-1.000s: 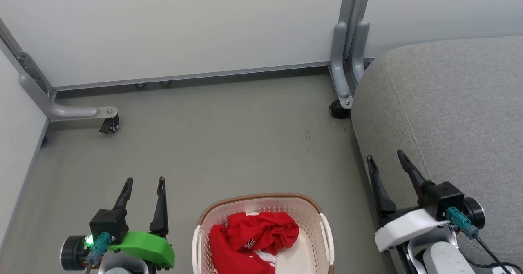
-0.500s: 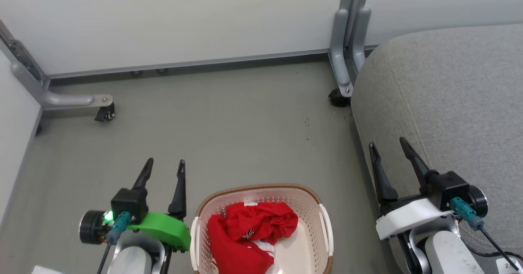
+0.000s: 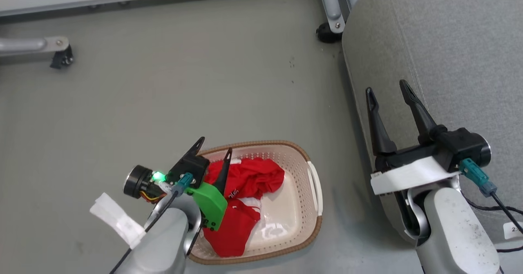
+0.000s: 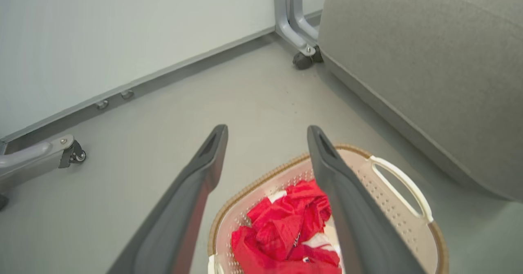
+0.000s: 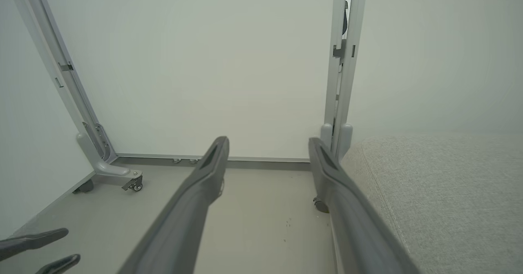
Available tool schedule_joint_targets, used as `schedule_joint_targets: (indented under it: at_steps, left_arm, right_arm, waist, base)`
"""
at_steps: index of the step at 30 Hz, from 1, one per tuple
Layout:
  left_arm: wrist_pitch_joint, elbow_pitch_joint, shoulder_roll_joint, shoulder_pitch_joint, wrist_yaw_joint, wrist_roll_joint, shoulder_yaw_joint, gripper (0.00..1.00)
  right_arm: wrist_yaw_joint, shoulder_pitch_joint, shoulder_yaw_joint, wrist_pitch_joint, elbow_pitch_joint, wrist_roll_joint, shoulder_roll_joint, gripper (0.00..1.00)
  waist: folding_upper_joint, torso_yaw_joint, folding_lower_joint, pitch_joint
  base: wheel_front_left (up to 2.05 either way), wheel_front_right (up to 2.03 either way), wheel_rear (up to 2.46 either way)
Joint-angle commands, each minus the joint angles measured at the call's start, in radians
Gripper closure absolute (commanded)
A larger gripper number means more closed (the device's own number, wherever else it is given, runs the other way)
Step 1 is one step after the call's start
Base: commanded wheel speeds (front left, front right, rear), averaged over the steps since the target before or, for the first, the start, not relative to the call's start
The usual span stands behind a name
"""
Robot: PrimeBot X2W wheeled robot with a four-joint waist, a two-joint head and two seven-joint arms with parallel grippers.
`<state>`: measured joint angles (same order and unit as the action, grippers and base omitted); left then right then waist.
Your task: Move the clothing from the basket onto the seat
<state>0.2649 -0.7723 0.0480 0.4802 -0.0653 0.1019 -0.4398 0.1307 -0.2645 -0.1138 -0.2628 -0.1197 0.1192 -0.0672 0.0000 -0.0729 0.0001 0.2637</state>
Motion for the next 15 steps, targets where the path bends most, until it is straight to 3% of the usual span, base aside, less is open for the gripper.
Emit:
schedule_joint_targets:
  at_steps: [1, 15]
  left_arm:
    - [-0.001, -0.036, 0.005, 0.049, 0.009, -0.012, -0.020, 0.00]
    - [-0.086, -0.402, 0.013, 0.341, 0.033, -0.134, -0.212, 0.00]
  right_arm:
    - [0.000, -0.030, -0.007, -0.003, 0.013, 0.004, 0.004, 0.00]
    - [0.000, -0.153, -0.047, -0.003, 0.111, 0.056, 0.016, 0.00]
  waist:
    - [0.0000, -0.075, -0.0001, 0.139]
    - [0.0000, -0.218, -0.0001, 0.448]
  base:
    - [0.00, 0.00, 0.00]
    - [0.00, 0.00, 0.00]
